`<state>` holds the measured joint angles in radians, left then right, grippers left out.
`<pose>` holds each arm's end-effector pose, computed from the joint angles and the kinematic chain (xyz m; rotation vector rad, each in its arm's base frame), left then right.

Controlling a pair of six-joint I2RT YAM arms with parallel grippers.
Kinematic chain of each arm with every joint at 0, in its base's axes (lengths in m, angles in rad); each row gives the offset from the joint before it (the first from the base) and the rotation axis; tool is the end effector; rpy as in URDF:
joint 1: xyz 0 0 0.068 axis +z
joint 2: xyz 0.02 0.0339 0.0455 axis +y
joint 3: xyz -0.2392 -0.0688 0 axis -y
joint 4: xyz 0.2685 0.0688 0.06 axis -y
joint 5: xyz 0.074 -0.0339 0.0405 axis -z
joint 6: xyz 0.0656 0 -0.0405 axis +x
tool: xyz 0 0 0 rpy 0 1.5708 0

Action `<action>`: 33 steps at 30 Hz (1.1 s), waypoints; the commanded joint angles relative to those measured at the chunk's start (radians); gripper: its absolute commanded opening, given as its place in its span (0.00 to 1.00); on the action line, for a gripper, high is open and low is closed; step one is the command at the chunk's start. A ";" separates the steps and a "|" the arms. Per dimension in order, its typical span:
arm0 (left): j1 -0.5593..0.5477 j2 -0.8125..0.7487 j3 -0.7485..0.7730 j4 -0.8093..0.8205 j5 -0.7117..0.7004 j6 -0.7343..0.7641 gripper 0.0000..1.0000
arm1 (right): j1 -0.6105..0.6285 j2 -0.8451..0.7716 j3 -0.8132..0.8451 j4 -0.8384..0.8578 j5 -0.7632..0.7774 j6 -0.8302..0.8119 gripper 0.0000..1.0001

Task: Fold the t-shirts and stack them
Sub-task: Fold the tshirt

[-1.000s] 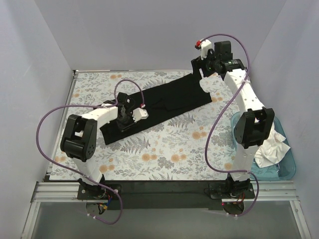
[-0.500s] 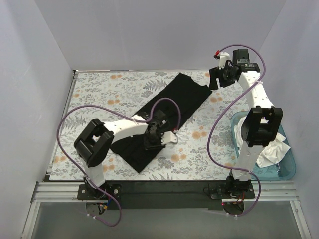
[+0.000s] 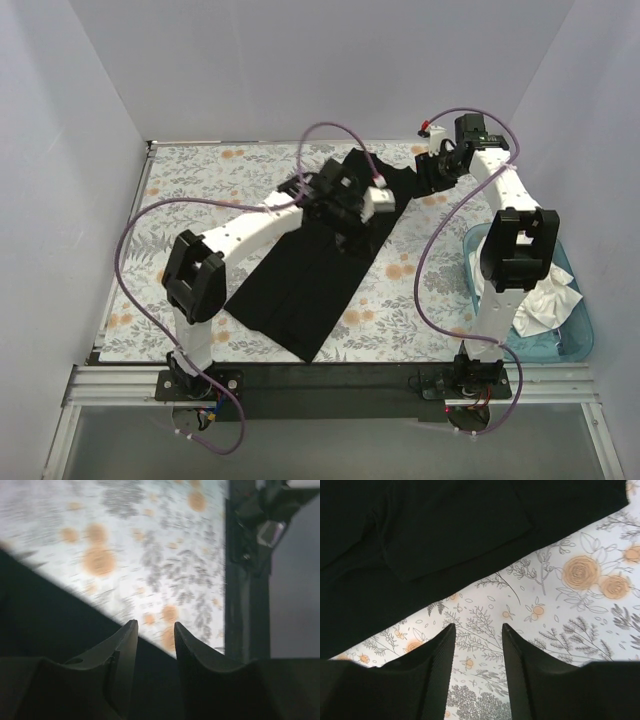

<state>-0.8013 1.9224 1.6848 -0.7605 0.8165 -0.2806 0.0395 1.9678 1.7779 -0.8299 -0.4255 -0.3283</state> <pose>0.2731 -0.3507 0.2332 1.0353 2.5400 -1.4215 0.4561 0.0451 0.2284 -0.6088 2.4361 0.4338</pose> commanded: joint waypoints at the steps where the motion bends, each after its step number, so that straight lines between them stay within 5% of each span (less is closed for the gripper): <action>1: 0.157 -0.079 -0.003 0.070 0.098 -0.092 0.34 | 0.026 0.065 0.020 -0.005 -0.042 0.028 0.47; 5: 0.325 -0.027 0.002 0.142 0.087 -0.196 0.33 | 0.062 0.137 0.060 0.024 -0.045 0.052 0.37; 11: 0.430 0.113 0.091 0.231 -0.051 -0.334 0.33 | 0.128 0.270 0.146 0.061 0.036 0.080 0.26; 20: 0.455 0.337 0.280 0.305 -0.183 -0.514 0.36 | 0.174 0.471 0.302 0.074 0.117 0.110 0.24; 26: 0.453 0.418 0.305 0.374 -0.163 -0.583 0.35 | 0.220 0.594 0.446 0.077 0.110 0.117 0.24; 33: 0.459 0.501 0.306 0.392 -0.296 -0.635 0.32 | 0.249 0.599 0.476 0.245 0.103 0.092 0.29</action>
<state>-0.3481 2.4088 1.9659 -0.3866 0.6022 -0.8726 0.2703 2.5256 2.2463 -0.6910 -0.3489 -0.2157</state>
